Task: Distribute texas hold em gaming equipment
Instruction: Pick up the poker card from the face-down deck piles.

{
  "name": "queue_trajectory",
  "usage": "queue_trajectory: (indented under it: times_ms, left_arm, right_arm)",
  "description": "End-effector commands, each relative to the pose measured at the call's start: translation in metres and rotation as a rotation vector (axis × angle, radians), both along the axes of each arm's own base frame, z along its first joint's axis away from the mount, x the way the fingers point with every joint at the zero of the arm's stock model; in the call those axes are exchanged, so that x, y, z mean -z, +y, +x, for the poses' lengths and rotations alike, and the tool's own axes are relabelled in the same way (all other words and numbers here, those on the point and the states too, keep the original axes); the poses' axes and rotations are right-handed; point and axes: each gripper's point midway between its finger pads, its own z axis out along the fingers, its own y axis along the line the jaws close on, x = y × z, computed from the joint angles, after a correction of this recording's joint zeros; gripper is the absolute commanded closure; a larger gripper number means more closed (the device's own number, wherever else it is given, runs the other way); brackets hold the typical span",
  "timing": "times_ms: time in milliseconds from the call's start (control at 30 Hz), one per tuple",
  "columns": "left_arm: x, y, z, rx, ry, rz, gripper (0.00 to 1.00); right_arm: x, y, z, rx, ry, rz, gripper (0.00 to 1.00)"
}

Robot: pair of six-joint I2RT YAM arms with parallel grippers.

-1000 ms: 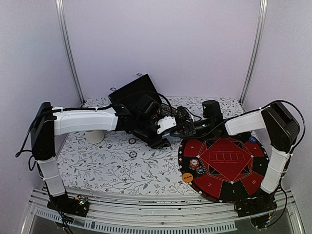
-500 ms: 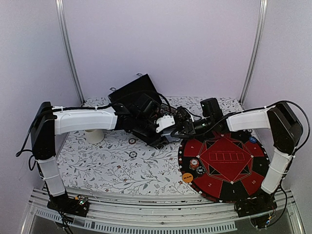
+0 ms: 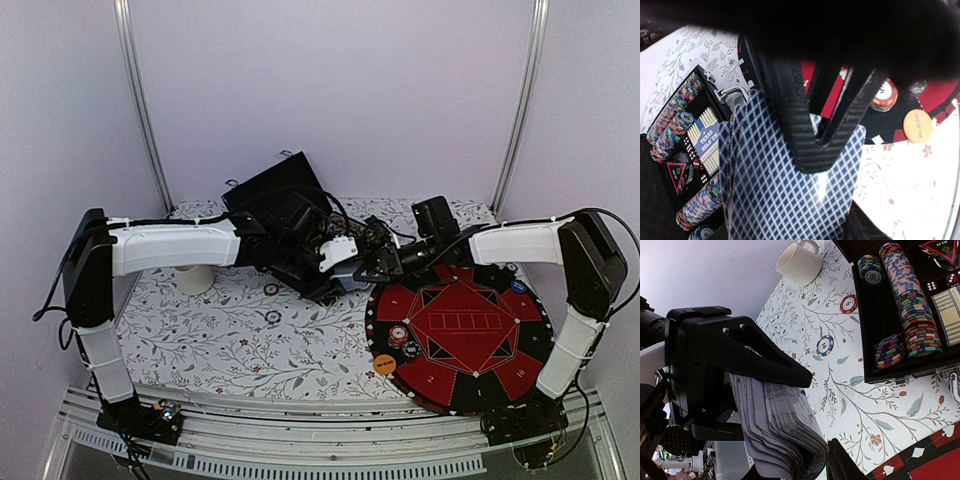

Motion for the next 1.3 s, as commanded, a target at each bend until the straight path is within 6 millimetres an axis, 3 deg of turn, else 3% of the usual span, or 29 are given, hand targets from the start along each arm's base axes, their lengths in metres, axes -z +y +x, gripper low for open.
queue_trajectory:
  times_ms: [0,300,633,767,1033,1267]
  left_arm:
    - [-0.002,0.003,0.006,-0.021,0.013,-0.026,0.49]
    - [-0.001,0.004,0.007,-0.024,0.022,-0.028,0.49]
    - [-0.002,0.004,0.007,-0.027,0.025,-0.031,0.49]
    - [-0.003,0.003,0.007,-0.028,0.025,-0.034,0.49]
    - [-0.013,0.0,0.008,-0.02,0.011,-0.063,0.49]
    - [-0.019,-0.005,0.007,0.0,0.004,-0.084,0.49]
  right_arm:
    - [-0.028,0.001,0.002,-0.002,-0.091,0.019,0.66]
    - [-0.041,0.0,0.003,0.006,-0.139,0.031,0.63]
    - [-0.047,-0.002,0.005,0.016,-0.183,0.031,0.65]
    - [-0.048,-0.001,0.0,-0.01,-0.186,0.063,0.56]
    - [-0.035,0.009,0.0,-0.039,-0.103,0.12,0.48]
    - [-0.03,0.019,-0.001,-0.079,-0.066,0.162,0.47]
